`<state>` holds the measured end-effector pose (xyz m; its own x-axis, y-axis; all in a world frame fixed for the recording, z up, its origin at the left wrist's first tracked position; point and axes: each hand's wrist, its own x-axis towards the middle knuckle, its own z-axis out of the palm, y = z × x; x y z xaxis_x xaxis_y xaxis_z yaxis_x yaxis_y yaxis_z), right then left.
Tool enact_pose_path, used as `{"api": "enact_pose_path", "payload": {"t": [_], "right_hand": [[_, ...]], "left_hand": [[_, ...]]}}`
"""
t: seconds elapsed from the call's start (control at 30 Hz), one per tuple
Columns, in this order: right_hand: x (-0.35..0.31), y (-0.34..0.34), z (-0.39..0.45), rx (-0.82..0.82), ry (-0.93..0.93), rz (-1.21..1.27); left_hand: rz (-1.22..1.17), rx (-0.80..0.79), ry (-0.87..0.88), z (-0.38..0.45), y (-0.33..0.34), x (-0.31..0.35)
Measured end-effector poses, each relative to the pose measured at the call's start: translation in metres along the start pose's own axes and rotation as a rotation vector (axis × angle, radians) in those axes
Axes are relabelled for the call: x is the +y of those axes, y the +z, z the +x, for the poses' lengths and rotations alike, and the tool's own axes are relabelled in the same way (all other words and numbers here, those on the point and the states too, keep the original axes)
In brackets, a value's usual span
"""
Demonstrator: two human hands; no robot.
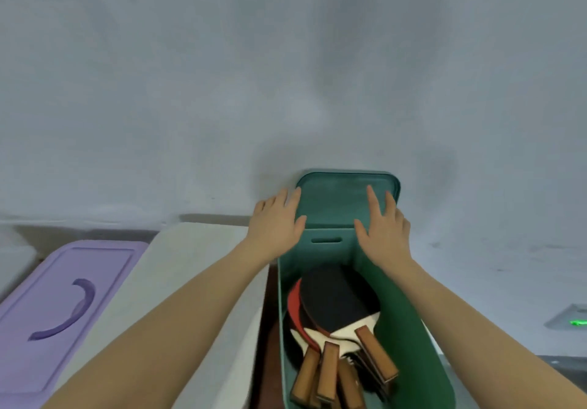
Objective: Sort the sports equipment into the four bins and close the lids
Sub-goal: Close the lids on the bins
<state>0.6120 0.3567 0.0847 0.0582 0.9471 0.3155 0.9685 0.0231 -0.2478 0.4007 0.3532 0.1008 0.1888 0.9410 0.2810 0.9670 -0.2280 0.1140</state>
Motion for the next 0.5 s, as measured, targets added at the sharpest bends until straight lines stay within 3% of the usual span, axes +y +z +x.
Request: {"api": "enact_pose_path", "payload": {"t": [0.2,0.5], "right_hand": [[0.038,0.008,0.033,-0.008,0.055,0.18],[0.041,0.015,0.04,0.018,0.003,0.523]], "left_hand": [[-0.048,0.002,-0.123,0.035,0.013,0.036],[-0.466,-0.055,-0.264,0.045,0.021,0.037]]}}
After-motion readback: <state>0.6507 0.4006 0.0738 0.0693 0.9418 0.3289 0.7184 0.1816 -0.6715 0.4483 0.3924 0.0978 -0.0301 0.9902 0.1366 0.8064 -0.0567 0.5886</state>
